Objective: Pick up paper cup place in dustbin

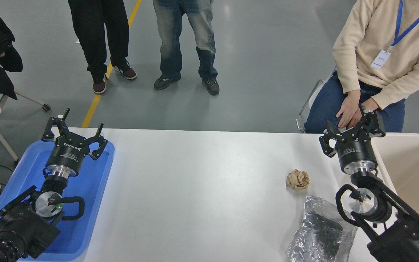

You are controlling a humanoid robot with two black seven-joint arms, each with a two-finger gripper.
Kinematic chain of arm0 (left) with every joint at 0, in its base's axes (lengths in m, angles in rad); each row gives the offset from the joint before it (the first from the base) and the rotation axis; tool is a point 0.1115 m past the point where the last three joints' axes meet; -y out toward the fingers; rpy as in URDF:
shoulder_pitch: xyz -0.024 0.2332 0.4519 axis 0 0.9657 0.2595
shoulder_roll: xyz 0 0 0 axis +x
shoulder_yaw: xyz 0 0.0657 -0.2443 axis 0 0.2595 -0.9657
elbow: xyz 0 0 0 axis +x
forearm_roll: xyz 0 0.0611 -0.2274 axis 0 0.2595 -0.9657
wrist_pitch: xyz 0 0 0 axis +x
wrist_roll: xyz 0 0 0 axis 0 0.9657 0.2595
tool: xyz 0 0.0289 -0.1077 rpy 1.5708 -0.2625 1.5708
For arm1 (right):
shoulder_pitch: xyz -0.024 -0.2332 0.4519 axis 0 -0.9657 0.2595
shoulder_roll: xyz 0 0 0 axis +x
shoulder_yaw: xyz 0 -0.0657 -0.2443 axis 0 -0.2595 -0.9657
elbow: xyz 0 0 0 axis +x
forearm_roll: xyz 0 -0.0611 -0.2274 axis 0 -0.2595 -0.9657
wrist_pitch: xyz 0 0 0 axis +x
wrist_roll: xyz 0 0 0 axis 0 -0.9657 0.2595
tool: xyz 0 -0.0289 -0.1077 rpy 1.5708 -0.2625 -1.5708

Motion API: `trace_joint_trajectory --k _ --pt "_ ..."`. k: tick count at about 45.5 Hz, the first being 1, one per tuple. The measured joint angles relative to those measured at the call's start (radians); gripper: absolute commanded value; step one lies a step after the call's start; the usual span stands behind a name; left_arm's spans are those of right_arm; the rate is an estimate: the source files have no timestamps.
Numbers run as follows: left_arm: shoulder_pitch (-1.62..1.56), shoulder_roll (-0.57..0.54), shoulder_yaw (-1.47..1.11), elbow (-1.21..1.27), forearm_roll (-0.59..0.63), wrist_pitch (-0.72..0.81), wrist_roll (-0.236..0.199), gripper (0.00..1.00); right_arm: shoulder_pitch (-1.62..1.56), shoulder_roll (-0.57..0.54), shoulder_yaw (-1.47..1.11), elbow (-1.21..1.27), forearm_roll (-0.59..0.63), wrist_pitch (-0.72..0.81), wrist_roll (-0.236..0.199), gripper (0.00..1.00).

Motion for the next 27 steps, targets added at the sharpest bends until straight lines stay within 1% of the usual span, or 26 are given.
trace_joint_trajectory --k 27 --pt "0.001 -0.001 0.000 0.000 0.001 -0.001 0.003 1.00 0.002 -0.001 -0.001 -0.003 0.000 0.014 0.001 1.00"
